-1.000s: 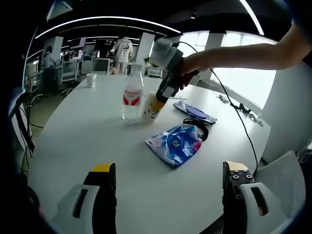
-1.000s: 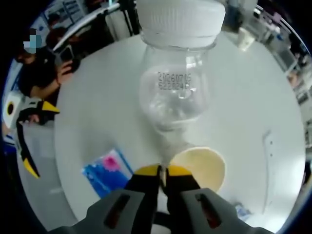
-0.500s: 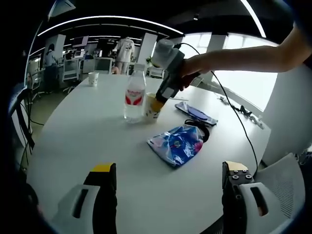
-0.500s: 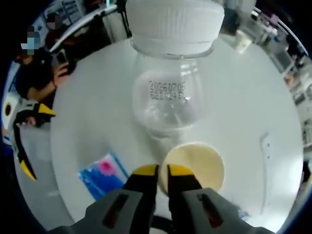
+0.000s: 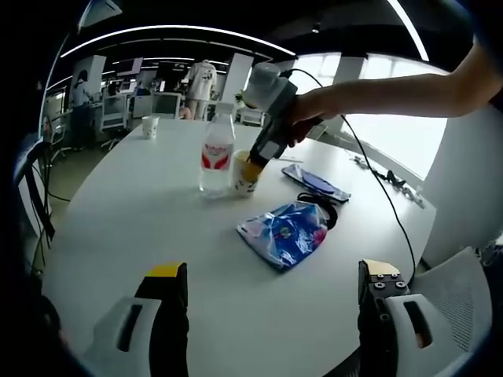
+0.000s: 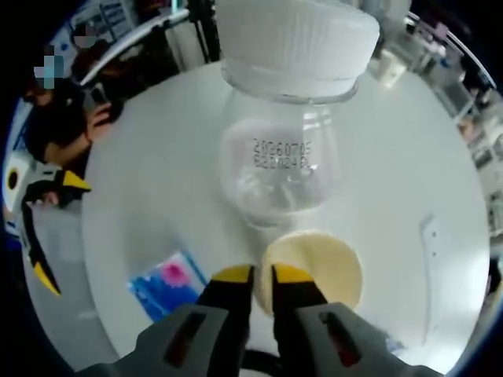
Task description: Arrange the tabletop items into an orderly group along one side of the table until the central work area is clear of visible clutter.
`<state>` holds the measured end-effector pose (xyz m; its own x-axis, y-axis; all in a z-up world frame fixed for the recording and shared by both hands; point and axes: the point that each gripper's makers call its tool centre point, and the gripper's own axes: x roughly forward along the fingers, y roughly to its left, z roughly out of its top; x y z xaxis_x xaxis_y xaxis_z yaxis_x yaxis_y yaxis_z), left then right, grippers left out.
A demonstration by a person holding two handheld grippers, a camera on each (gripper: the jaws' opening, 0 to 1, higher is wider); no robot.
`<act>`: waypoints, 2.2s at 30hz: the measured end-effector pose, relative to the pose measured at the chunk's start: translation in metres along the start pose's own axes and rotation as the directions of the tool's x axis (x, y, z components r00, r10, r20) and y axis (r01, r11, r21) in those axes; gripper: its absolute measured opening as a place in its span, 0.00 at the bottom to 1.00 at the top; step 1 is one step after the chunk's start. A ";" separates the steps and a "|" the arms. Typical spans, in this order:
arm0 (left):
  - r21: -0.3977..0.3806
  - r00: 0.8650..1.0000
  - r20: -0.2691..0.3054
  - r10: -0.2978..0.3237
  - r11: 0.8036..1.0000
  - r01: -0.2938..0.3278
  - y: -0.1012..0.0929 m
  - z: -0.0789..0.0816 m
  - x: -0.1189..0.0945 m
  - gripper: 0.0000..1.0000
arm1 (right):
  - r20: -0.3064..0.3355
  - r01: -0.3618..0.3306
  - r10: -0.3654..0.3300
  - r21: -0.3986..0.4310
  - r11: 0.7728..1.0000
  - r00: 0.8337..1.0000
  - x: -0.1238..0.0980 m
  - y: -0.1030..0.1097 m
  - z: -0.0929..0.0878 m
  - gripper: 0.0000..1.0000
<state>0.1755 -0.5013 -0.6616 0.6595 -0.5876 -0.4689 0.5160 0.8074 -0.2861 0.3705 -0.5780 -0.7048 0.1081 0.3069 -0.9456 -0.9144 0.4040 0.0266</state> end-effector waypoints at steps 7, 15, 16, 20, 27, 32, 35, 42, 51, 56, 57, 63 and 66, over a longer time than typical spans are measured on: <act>-0.004 1.000 -0.001 -0.003 1.000 0.003 0.001 -0.001 0.001 0.89 | 0.012 -0.001 0.001 -0.001 1.000 1.000 0.000 0.001 0.000 0.12; -0.001 1.000 -0.003 -0.005 1.000 0.005 0.000 -0.002 0.000 0.89 | 0.031 0.007 -0.006 -0.020 1.000 1.000 -0.003 0.003 0.000 0.21; -0.002 1.000 -0.002 -0.006 1.000 0.006 0.000 -0.002 0.000 0.89 | 0.032 0.007 -0.007 -0.024 1.000 0.999 -0.003 0.004 -0.001 0.21; -0.003 1.000 0.000 -0.006 1.000 0.006 0.000 -0.002 0.000 0.89 | 0.039 0.013 -0.012 -0.033 0.999 0.999 -0.005 0.003 -0.001 0.25; 0.000 1.000 -0.007 -0.009 1.000 0.009 -0.001 -0.003 0.001 0.88 | 0.048 0.017 -0.016 -0.030 0.999 0.999 -0.009 0.004 -0.002 0.28; 0.006 1.000 -0.012 -0.015 1.000 0.016 -0.003 -0.004 0.002 0.88 | 0.069 0.022 -0.021 -0.017 1.000 0.997 -0.016 0.004 -0.002 0.28; 0.011 1.000 -0.014 -0.018 1.000 0.018 -0.004 -0.004 0.002 0.88 | 0.079 0.029 -0.028 -0.012 0.999 0.996 -0.019 0.003 -0.003 0.30; 0.015 1.000 -0.023 -0.019 1.000 0.020 -0.005 -0.006 0.002 0.88 | 0.106 0.038 -0.038 0.004 0.999 0.994 -0.025 0.004 -0.008 0.34; 0.026 0.999 -0.036 -0.027 0.999 0.028 -0.009 -0.007 0.003 0.89 | 0.139 0.048 -0.051 0.023 0.999 0.989 -0.037 0.007 -0.016 0.34; 0.031 0.999 -0.044 -0.030 0.999 0.031 -0.009 -0.009 0.003 0.89 | 0.188 0.066 -0.071 0.033 0.997 0.980 -0.045 0.003 -0.011 0.37; 0.031 0.999 -0.045 -0.030 0.999 0.031 -0.009 -0.009 0.003 0.89 | 0.193 0.065 -0.070 0.031 0.997 0.979 -0.046 0.004 -0.009 0.39; 0.037 0.999 -0.046 -0.029 0.999 0.030 -0.009 -0.009 0.003 0.89 | 0.228 0.081 -0.086 0.033 0.996 0.970 -0.053 0.001 -0.005 0.43; 0.050 0.999 -0.034 -0.021 0.998 0.023 -0.007 -0.005 0.003 0.93 | 0.242 0.092 -0.097 0.030 0.995 0.965 -0.059 0.003 -0.007 0.45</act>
<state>0.1710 -0.5080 -0.6651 0.6294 -0.6020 -0.4913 0.5576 0.7903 -0.2541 0.3586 -0.6008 -0.6510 0.2873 0.4662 -0.8367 -0.8884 0.4562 -0.0509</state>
